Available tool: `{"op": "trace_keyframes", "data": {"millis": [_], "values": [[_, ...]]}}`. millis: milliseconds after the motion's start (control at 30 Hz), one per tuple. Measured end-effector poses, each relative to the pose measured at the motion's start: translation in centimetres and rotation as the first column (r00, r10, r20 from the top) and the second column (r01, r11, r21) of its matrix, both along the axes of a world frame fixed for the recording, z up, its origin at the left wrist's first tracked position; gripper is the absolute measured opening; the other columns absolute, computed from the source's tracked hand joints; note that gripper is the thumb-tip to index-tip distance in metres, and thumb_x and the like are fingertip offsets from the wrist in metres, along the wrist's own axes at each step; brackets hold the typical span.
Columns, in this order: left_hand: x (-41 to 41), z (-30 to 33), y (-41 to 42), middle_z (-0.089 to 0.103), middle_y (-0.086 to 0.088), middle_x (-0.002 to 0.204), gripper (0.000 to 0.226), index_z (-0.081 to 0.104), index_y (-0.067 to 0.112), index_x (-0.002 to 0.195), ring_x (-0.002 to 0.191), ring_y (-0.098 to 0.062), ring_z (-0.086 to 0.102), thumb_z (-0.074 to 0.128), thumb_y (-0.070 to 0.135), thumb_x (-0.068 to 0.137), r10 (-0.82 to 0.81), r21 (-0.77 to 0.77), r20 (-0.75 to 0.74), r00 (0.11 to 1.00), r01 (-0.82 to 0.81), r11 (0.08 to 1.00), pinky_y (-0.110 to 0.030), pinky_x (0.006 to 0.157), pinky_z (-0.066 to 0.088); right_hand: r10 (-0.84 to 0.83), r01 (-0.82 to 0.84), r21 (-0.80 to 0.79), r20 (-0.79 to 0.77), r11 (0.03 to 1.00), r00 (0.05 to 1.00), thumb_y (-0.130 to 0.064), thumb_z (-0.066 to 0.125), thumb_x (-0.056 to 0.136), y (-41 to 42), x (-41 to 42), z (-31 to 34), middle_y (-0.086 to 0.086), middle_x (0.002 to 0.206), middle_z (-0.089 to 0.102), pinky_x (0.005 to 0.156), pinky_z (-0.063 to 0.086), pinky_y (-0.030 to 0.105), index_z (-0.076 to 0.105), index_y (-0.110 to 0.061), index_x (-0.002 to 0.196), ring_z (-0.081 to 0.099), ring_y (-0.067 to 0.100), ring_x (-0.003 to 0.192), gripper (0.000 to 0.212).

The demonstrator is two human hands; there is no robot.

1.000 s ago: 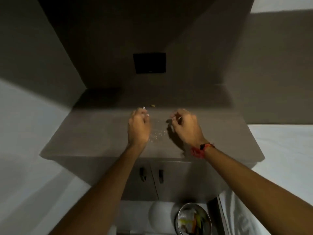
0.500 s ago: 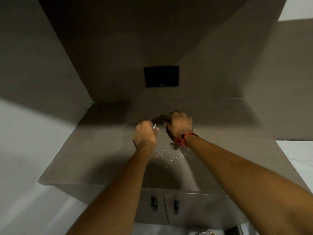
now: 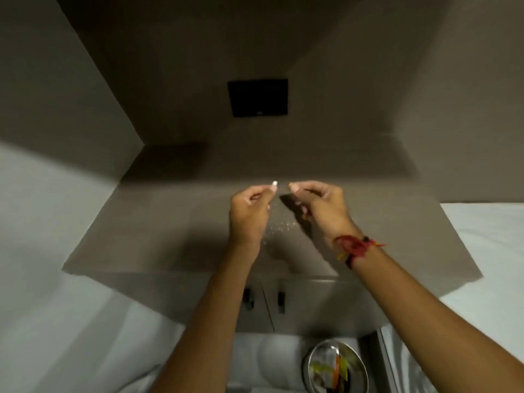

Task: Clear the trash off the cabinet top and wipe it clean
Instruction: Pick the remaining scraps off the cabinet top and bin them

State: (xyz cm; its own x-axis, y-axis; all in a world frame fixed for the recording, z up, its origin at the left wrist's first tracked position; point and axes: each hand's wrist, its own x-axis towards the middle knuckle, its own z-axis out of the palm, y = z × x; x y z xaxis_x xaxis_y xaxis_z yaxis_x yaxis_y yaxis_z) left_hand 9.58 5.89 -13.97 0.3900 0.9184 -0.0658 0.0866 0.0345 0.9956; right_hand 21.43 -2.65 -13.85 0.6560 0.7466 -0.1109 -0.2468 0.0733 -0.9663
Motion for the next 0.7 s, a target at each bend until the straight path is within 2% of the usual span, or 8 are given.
{"op": "trace_keyframes", "data": {"millis": [67,167,267,400,533,600,667,700], "values": [[-1.6,0.4,-4.0,0.061,0.002,0.072,0.012,0.076,0.014,0.091,0.061,-0.008,0.052,0.075,0.025,0.086,-0.119,-0.322,0.418,0.901,0.269,0.908,-0.022,0.05,0.042,0.148,-0.1,0.181,-0.275,0.978,0.95,-0.008,0.067,0.092,-4.3,-0.5,0.0,0.002,0.066,0.061,0.04,0.029,0.02,0.072,-0.001,0.098,0.041,0.008,0.046,0.011],[-3.0,-1.1,-9.7,0.062,-0.003,0.084,0.011,0.069,0.011,0.096,0.075,-0.01,0.056,0.069,0.02,0.091,-0.103,-0.419,0.78,0.618,0.636,0.648,-0.022,0.064,0.048,0.374,-0.17,0.406,-0.5,0.898,0.781,-0.009,0.054,0.095,-10.7,-1.1,-1.3,0.004,0.085,0.059,0.041,0.03,0.015,0.068,-0.003,0.103,0.045,0.005,0.053,0.017],[-3.7,-3.8,-14.7,0.063,-0.005,0.089,0.014,0.069,0.008,0.096,0.081,-0.013,0.058,0.067,0.021,0.092,-0.034,-0.438,0.849,0.528,0.736,0.516,-0.024,0.072,0.051,0.441,-0.181,0.457,-0.566,0.871,0.697,-0.014,0.071,0.087,-15.4,-2.4,-3.8,0.002,0.085,0.059,0.041,0.033,0.012,0.071,-0.007,0.099,0.05,0.003,0.055,0.014],[-4.6,-9.2,-19.4,0.067,-0.004,0.09,0.014,0.071,0.008,0.095,0.081,-0.012,0.062,0.069,0.022,0.091,-0.012,-0.519,0.811,0.584,0.73,0.444,-0.023,0.069,0.052,0.394,-0.181,0.382,-0.605,0.906,0.693,-0.02,0.087,0.074,-20.2,-3.5,-9.1,0.001,0.084,0.064,0.047,0.037,0.012,0.074,-0.007,0.098,0.055,0.003,0.06,0.03],[-5.6,-16.6,-22.3,0.069,-0.005,0.084,0.016,0.072,0.006,0.097,0.075,-0.012,0.063,0.072,0.02,0.09,-0.11,-0.657,0.559,0.822,0.52,0.546,-0.025,0.064,0.052,0.203,-0.136,0.153,-0.635,0.979,0.745,-0.017,0.074,0.088,-24.2,-4.5,-16.6,0.007,0.089,0.068,0.058,0.05,0.021,0.072,-0.003,0.106,0.061,0.011,0.067,0.023],[-6.2,-21.4,-23.7,0.069,-0.004,0.072,0.012,0.076,0.006,0.086,0.063,-0.011,0.061,0.074,0.017,0.087,-0.286,-0.564,0.09,0.954,0.286,0.775,-0.028,0.062,0.049,-0.061,-0.06,-0.228,-0.487,0.972,0.871,-0.016,0.071,0.091,-26.2,-5.8,-21.7,0.013,0.086,0.074,0.055,0.055,0.027,0.075,-0.005,0.099,0.065,0.018,0.065,0.015],[-6.4,-26.3,-24.9,0.071,-0.005,0.064,0.012,0.077,0.006,0.075,0.059,-0.015,0.064,0.077,0.017,0.082,-0.317,-0.305,-0.408,0.856,0.2,0.931,-0.028,0.061,0.048,-0.28,0.111,-0.606,-0.191,0.788,0.941,-0.009,0.07,0.091,-27.8,-6.7,-27.4,0.016,0.084,0.075,0.057,0.06,0.037,0.077,-0.008,0.088,0.068,0.028,0.066,0.008],[-6.4,-28.3,-25.4,0.073,-0.008,0.066,0.012,0.077,0.006,0.074,0.063,-0.02,0.068,0.077,0.016,0.08,-0.314,-0.236,-0.534,0.785,0.218,0.947,-0.029,0.063,0.049,-0.297,0.172,-0.715,-0.051,0.677,0.953,-0.007,0.068,0.091,-28.4,-7.0,-30.0,0.016,0.086,0.075,0.06,0.062,0.042,0.077,-0.008,0.087,0.07,0.031,0.068,0.01]]}}
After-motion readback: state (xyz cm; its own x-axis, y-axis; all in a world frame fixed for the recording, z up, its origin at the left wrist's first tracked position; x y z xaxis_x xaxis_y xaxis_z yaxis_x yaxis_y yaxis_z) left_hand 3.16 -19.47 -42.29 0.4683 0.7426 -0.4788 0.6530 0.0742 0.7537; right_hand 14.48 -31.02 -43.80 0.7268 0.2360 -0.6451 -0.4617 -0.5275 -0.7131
